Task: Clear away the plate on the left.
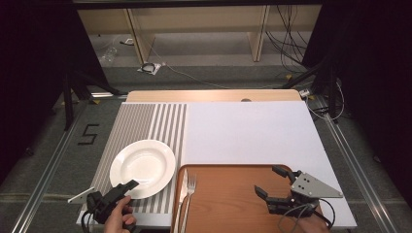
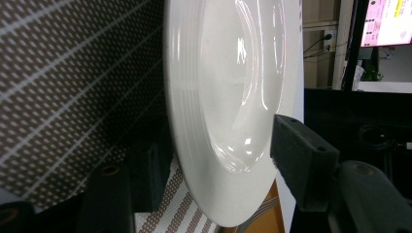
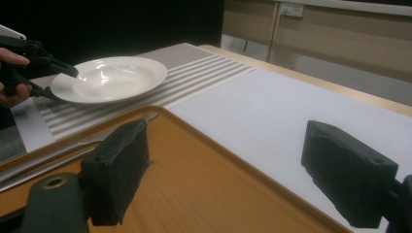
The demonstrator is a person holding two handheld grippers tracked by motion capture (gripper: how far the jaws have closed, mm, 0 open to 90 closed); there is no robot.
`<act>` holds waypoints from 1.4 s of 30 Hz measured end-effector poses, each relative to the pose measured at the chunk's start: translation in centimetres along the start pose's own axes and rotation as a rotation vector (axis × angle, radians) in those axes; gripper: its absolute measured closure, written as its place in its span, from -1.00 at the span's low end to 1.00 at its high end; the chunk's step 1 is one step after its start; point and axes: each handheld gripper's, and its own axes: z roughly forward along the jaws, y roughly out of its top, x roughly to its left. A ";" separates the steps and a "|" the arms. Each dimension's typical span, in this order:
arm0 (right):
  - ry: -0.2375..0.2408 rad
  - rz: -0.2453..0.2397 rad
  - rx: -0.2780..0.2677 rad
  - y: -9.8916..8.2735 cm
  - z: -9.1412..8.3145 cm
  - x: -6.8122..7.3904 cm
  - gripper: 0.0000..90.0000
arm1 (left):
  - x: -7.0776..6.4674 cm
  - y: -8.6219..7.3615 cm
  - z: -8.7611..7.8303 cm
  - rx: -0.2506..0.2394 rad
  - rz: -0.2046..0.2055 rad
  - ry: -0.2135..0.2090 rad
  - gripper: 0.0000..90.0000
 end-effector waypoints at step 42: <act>0.004 0.003 0.001 0.0 0.1 0.0 -0.59 | 1.3 0.5 1.7 -0.040 -0.114 -0.003 0.79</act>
